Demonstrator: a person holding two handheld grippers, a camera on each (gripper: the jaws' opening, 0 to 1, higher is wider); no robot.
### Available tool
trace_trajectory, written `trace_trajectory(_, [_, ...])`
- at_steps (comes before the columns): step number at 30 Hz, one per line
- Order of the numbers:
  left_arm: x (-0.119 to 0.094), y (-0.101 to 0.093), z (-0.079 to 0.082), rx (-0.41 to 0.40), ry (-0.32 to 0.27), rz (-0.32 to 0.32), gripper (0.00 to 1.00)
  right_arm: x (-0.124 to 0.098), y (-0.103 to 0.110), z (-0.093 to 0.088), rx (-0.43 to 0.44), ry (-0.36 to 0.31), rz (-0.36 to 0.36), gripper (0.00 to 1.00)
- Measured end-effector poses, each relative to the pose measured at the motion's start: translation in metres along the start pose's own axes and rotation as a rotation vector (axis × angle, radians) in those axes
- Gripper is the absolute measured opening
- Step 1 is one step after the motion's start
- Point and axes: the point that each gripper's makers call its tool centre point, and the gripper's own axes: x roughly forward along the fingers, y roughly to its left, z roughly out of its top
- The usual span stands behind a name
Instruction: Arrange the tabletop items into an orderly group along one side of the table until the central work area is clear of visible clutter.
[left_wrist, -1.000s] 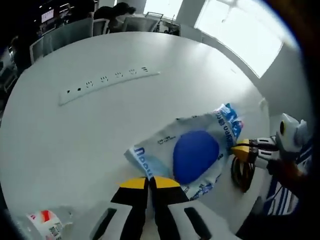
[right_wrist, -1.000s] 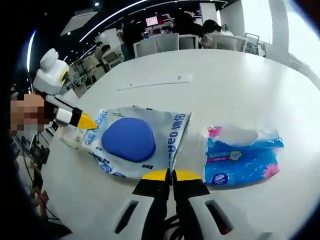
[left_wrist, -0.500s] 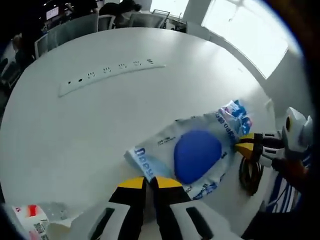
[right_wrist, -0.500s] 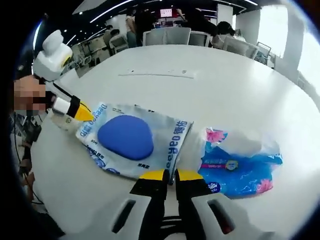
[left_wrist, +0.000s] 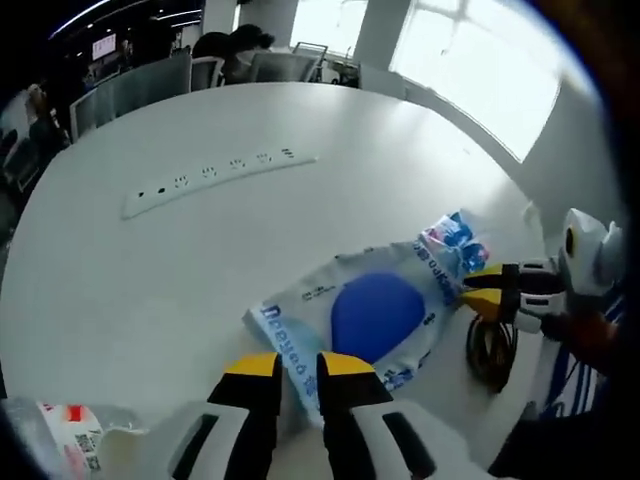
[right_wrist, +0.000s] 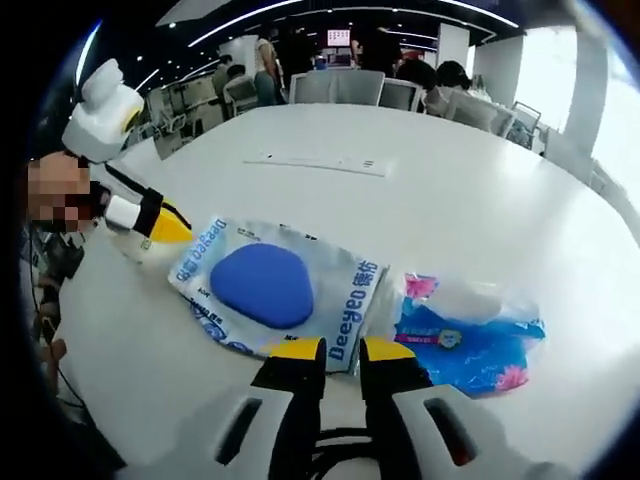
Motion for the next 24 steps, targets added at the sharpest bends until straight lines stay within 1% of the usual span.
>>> trace_trajectory(3, [-0.008, -0.001, -0.001, 0.008, -0.035, -0.003, 0.16, -0.005, 0.006, 0.006, 0.031, -0.018, 0.019, 0.21])
trace_trajectory(6, [-0.014, -0.001, -0.002, 0.010, -0.050, -0.003, 0.18, -0.008, 0.010, 0.009, 0.027, -0.032, 0.020, 0.25])
trace_trajectory(9, [-0.027, 0.000, -0.003, 0.014, -0.102, 0.000, 0.21, -0.013, 0.018, 0.015, 0.039, -0.043, 0.042, 0.31])
trace_trajectory(12, [-0.039, 0.001, -0.009, 0.016, -0.123, 0.009, 0.24, -0.014, 0.024, 0.018, 0.040, -0.051, 0.053, 0.33])
trace_trajectory(14, [-0.051, 0.001, -0.011, 0.016, -0.162, 0.012, 0.27, -0.022, 0.033, 0.025, 0.034, -0.065, 0.061, 0.36])
trace_trajectory(17, [-0.064, 0.003, -0.017, 0.021, -0.189, 0.023, 0.31, -0.023, 0.040, 0.031, 0.036, -0.076, 0.080, 0.39])
trace_trajectory(19, [-0.072, 0.002, -0.021, 0.020, -0.217, 0.015, 0.32, -0.025, 0.046, 0.035, 0.032, -0.086, 0.091, 0.41])
trace_trajectory(22, [-0.086, 0.006, -0.025, 0.028, -0.266, 0.027, 0.35, -0.027, 0.059, 0.042, 0.023, -0.095, 0.117, 0.43])
trace_trajectory(24, [-0.094, 0.008, -0.027, 0.025, -0.294, 0.034, 0.40, -0.029, 0.067, 0.048, 0.024, -0.103, 0.135, 0.46])
